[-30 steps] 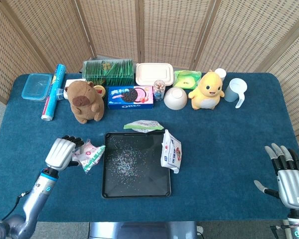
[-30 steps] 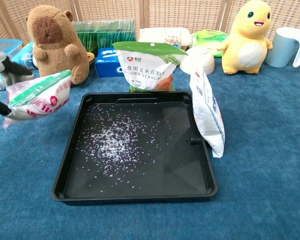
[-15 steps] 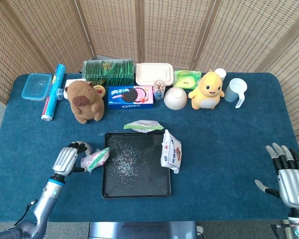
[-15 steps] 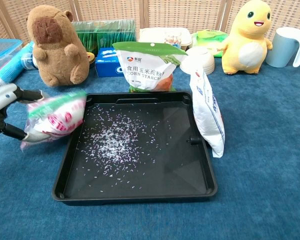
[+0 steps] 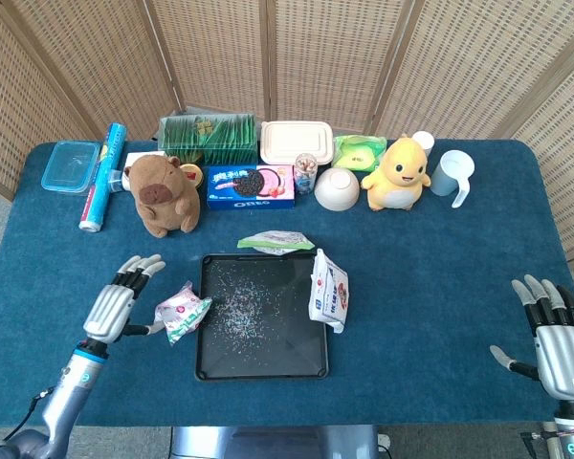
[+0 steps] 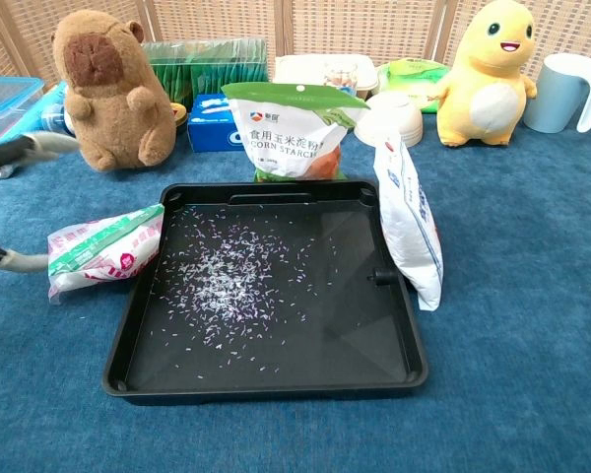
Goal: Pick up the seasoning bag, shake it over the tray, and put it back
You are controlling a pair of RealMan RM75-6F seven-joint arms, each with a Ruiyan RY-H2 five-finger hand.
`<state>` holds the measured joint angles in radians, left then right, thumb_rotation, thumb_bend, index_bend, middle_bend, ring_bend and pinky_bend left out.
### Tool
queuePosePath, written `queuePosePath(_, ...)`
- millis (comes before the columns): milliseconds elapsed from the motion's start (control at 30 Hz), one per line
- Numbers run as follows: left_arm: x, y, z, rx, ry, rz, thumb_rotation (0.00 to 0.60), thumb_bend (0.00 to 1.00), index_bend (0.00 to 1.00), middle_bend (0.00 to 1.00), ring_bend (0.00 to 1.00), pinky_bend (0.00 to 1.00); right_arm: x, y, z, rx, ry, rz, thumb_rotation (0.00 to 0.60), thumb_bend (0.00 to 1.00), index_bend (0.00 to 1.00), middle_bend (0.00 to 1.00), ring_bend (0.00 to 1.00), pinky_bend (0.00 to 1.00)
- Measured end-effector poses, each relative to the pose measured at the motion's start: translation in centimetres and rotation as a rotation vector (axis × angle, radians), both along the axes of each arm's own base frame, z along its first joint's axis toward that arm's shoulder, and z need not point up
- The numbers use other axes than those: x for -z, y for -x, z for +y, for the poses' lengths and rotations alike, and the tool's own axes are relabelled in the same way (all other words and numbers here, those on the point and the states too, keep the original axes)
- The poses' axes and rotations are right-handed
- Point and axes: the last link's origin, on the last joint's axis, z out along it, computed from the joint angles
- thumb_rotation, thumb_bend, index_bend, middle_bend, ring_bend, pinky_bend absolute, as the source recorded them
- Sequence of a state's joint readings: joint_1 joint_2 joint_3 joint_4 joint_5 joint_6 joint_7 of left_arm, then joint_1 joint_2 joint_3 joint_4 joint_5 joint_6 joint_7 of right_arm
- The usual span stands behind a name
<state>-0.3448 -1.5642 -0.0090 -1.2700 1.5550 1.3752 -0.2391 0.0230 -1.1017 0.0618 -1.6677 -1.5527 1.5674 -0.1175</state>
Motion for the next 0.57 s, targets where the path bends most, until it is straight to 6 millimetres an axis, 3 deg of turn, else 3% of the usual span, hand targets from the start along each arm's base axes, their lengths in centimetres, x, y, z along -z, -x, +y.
queuePosePath(167,-4.0,1.4,-0.7,-0.015,-0.076,0.125,0.6,0.0,0.02,0.0,0.0,0.05,-0.3,0.0,0.0,0.001,0.012,-0.007,0.49,0.0,0.02,0.0,0.01,0.04)
queuePosePath(367,-11.4,3.0,-3.4,-0.072,-0.234,0.241,0.6,0.0,0.01,0.0,0.0,0.05,-0.9,0.0,0.0,0.0,0.032,-0.016,0.491,0.0,0.02,0.0,0.01,0.04)
queuePosePath(467,-13.7,3.8,-5.5,-0.115,-0.287,0.272,0.6,0.0,0.01,0.0,0.0,0.05,-0.9,0.0,0.0,0.003,0.035,-0.017,0.492,0.0,0.02,0.0,0.01,0.04)
queuePosePath(567,-14.8,4.3,-7.0,-0.154,-0.297,0.29,0.6,0.0,0.01,0.0,0.0,0.05,-1.0,0.0,0.1,0.002,0.038,-0.016,0.49,0.0,0.02,0.0,0.01,0.04)
